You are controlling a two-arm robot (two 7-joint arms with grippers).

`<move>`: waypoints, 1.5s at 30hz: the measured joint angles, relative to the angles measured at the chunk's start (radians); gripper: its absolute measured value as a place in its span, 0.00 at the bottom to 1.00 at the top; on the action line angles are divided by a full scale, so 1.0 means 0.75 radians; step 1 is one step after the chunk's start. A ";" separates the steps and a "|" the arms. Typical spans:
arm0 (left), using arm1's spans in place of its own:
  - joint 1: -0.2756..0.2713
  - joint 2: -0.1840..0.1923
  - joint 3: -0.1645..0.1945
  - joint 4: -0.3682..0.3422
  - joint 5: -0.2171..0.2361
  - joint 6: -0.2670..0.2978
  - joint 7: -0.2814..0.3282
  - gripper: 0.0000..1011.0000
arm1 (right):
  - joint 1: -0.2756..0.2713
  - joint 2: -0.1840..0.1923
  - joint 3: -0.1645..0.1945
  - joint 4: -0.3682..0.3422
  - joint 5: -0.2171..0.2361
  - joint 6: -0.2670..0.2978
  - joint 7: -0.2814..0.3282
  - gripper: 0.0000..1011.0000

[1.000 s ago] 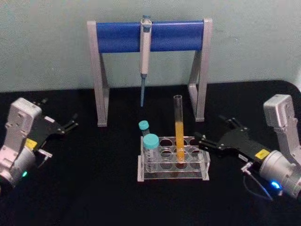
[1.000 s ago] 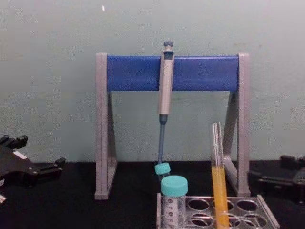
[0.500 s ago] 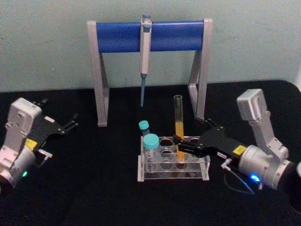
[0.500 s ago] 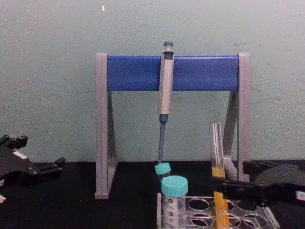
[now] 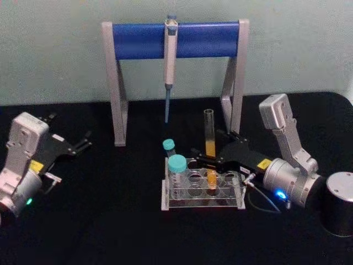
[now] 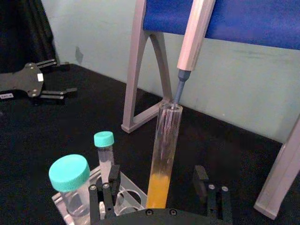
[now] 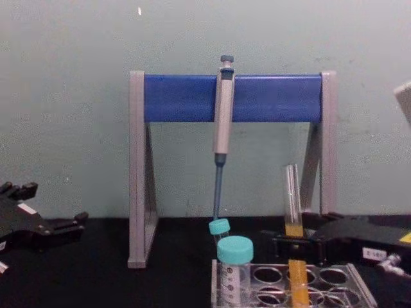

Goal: Pick up the test tube from the test tube rack, shake it, then place it back into the test tube rack.

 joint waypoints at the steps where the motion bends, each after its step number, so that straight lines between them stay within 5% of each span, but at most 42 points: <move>1: 0.000 0.000 0.000 0.000 0.000 0.000 0.000 0.99 | 0.004 -0.004 0.000 0.005 0.000 0.000 0.001 0.99; 13: 0.000 0.000 0.000 0.000 0.000 0.000 0.000 0.99 | 0.037 -0.049 0.003 0.052 0.020 -0.009 0.031 0.99; 31: 0.000 0.000 0.000 0.000 0.000 0.000 0.000 0.99 | 0.036 -0.046 0.003 0.050 0.019 -0.010 0.027 0.98; 45: 0.000 0.000 0.000 0.000 0.000 0.000 0.000 0.99 | 0.035 -0.044 0.002 0.049 0.017 -0.009 0.025 0.61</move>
